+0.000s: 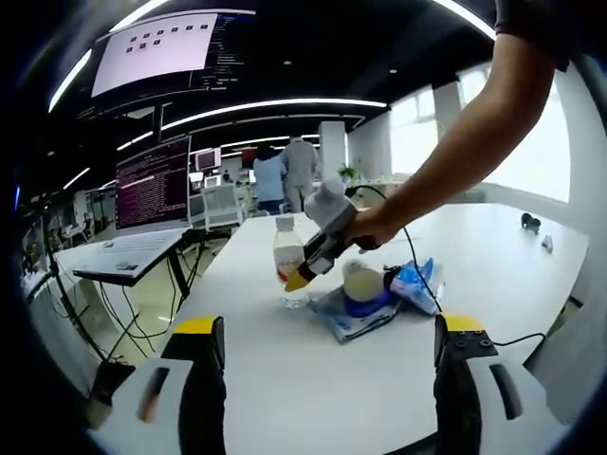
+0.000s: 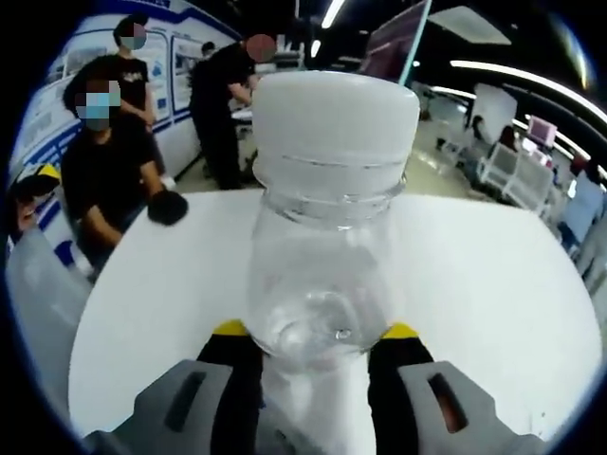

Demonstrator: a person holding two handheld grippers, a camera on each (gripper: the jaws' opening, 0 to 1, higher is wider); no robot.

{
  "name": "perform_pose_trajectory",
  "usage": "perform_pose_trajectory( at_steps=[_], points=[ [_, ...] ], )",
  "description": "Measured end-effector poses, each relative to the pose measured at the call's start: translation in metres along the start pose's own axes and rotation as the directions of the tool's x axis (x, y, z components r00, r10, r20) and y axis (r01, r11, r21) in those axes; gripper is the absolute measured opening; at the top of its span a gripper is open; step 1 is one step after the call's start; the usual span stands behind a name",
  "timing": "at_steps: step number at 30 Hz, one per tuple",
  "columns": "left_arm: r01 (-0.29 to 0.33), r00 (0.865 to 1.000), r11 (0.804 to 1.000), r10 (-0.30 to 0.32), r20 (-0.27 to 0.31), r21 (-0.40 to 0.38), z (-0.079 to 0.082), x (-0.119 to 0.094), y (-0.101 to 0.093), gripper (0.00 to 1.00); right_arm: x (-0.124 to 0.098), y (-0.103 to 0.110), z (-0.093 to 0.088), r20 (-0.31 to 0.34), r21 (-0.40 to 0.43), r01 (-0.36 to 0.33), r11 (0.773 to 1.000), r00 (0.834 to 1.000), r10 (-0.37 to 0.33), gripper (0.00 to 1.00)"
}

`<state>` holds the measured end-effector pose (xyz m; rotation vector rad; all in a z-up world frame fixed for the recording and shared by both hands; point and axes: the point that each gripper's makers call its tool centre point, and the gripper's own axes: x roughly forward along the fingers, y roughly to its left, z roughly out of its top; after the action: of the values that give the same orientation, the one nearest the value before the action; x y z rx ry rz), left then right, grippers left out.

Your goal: Arrange the tabletop items into an orderly group along one side of the table until the central work area is clear of visible clutter.

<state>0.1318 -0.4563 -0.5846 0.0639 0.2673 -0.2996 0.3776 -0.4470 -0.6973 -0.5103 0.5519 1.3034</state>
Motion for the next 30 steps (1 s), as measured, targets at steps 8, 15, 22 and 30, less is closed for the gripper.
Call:
perform_pose_trajectory(
  at_steps=[8,15,22,30],
  points=[
    [-0.001,1.000,1.000,0.001,-0.001,-0.003,0.000,0.000,0.000,0.91,0.000,-0.001,0.000,-0.006,0.004,0.003,1.000,1.000,-0.003,0.38],
    [-0.003,1.000,1.000,0.003,0.001,-0.005,0.000,0.000,0.001,0.91,-0.001,0.001,0.000,-0.015,-0.001,-0.001,1.000,1.000,0.001,0.38],
    [0.004,1.000,1.000,-0.004,0.004,-0.004,0.001,0.000,-0.001,0.94,-0.001,-0.006,-0.001,-0.019,-0.005,0.013,1.000,1.000,-0.013,0.37],
    [0.002,1.000,1.000,-0.002,0.008,0.000,0.001,-0.001,0.000,0.95,-0.001,-0.015,0.005,-0.011,0.020,0.020,1.000,1.000,-0.020,0.37]
  ],
)
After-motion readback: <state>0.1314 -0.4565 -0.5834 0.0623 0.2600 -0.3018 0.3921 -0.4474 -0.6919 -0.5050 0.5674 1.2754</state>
